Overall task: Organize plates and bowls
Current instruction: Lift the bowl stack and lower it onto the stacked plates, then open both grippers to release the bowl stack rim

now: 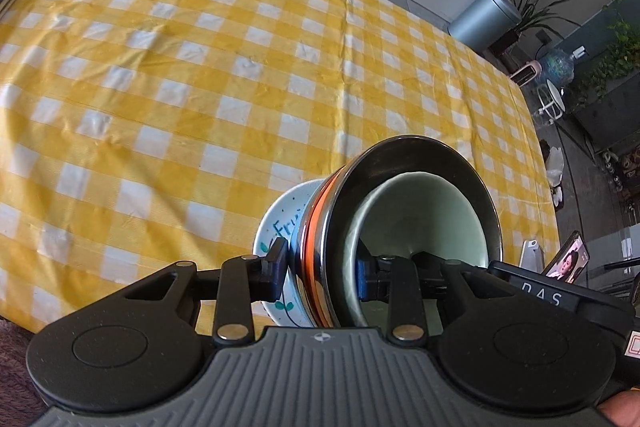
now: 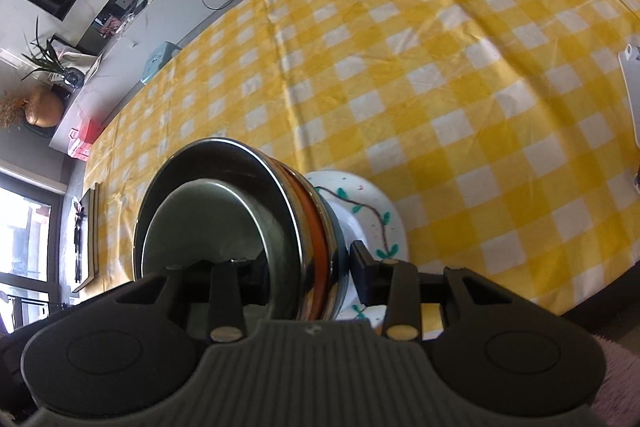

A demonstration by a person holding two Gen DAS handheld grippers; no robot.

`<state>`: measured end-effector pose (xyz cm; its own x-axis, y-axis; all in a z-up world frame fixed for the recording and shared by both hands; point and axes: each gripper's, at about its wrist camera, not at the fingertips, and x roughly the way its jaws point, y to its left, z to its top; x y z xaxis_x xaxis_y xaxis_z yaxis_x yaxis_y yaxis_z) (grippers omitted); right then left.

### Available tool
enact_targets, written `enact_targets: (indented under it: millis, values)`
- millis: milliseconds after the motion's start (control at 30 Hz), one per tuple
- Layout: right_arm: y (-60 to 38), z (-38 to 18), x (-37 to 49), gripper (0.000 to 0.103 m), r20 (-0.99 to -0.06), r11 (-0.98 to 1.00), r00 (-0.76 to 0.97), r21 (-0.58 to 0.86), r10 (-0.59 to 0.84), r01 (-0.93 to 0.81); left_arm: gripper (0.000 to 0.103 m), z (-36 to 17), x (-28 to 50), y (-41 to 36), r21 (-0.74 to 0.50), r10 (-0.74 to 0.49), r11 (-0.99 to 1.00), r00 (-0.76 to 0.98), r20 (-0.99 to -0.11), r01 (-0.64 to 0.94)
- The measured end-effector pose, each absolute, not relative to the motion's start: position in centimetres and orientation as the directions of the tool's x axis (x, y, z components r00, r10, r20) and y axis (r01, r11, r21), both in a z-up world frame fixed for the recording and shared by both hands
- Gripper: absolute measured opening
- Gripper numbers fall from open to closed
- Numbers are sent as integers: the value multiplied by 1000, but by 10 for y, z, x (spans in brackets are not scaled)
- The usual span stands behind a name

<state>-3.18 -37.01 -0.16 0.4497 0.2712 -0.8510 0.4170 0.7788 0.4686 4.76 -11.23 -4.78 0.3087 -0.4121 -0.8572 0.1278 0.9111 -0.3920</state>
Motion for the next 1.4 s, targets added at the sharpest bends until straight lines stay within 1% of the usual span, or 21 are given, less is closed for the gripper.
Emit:
enact_targets:
  millis: [367,667,933,967,1000,1067,1100,1133,1267,1400]
  values:
    - [-379,-21,-22,37,-859,764,424,473,288,438,36,-59,56,-119,-376,-394,919,283,-875,117]
    - [-374,-20,-23,38,-858,771,427,470,285,430,36,-62,58,-117,-380,-399,917,277,-874,120]
    - [-375,-19,-24,41,-849,757,441,486,291,437,36,-60,58,-115,-389,-409,912,288,-866,126]
    - [-375,-19,-24,41,-848,757,445,486,288,436,37,-59,57,-115,-388,-409,912,298,-862,131]
    - [-374,-18,-24,42,-846,759,451,487,285,433,44,-57,57,-115,-388,-413,911,309,-857,140]
    - [-374,-16,-24,50,-842,762,462,487,279,427,52,-52,55,-116,-384,-415,910,329,-848,157]
    - [-373,-15,-24,55,-843,767,464,481,272,424,54,-49,54,-116,-377,-413,911,336,-847,167]
    - [-372,-14,-24,57,-845,773,464,473,264,422,54,-47,53,-116,-366,-407,913,343,-847,178]
    - [-368,-1,-28,58,-837,799,495,454,232,393,54,-32,44,-114,-315,-381,923,397,-835,223]
    - [-361,25,-41,58,-794,842,581,430,180,326,55,-8,28,-104,-278,-386,918,483,-786,281]
